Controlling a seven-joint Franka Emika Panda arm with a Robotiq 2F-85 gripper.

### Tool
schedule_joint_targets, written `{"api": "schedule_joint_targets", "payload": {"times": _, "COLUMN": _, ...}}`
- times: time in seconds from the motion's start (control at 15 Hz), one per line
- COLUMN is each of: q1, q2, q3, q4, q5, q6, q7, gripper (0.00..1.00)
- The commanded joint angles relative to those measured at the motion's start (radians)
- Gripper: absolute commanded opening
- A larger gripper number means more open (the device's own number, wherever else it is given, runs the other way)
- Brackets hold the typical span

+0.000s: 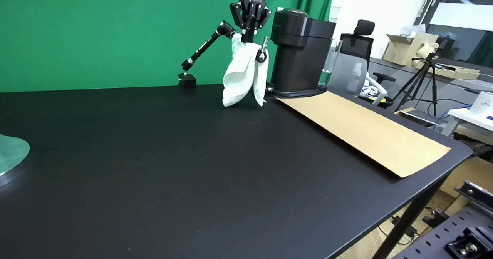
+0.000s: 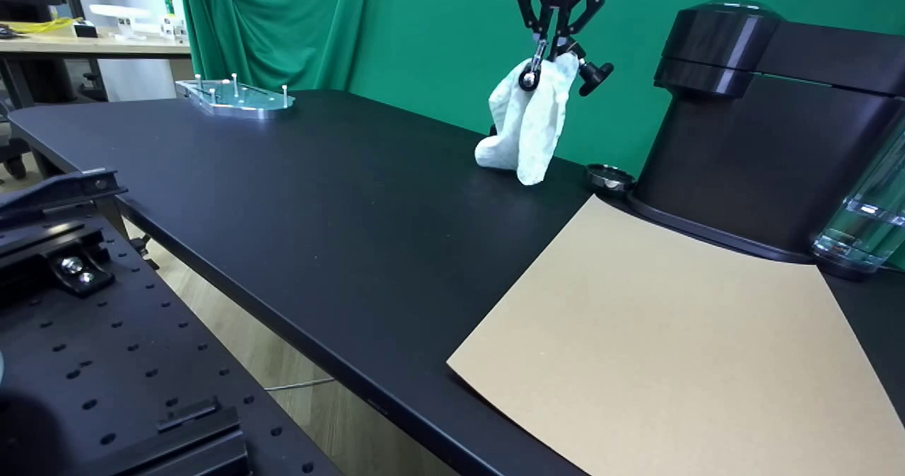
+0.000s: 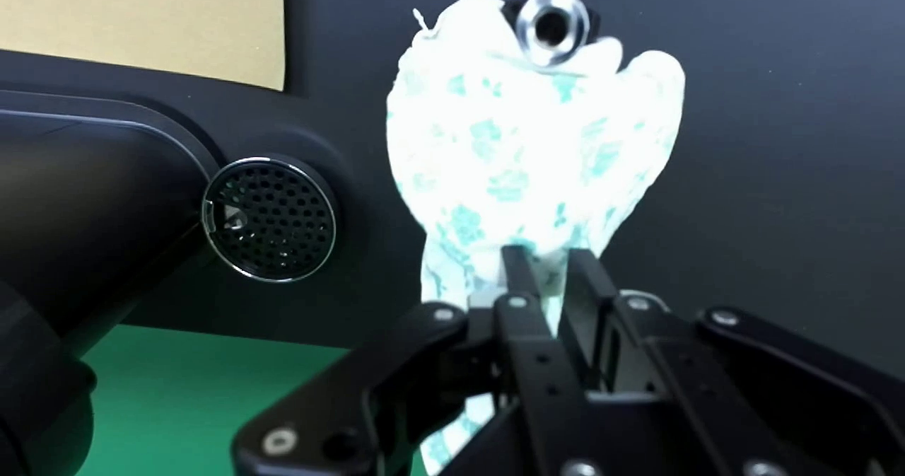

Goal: Put the cloth on the table

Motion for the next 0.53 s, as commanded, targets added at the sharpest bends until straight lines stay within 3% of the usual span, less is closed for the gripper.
{"api": "schedule_joint_targets", "payload": {"times": 0.0, "q1": -0.008, "q2": 0.007, "q3": -0.001, "q4": 0.022, "q5": 0.015, "q6": -0.021, "q7": 0.037, "gripper": 0.00}}
{"api": "schedule_joint_targets", "payload": {"times": 0.47, "q1": -0.010, "q2": -0.020, "q3": 0.004, "q4": -0.006, "q5": 0.025, "q6": -0.017, "q7": 0.030, "gripper": 0.00}}
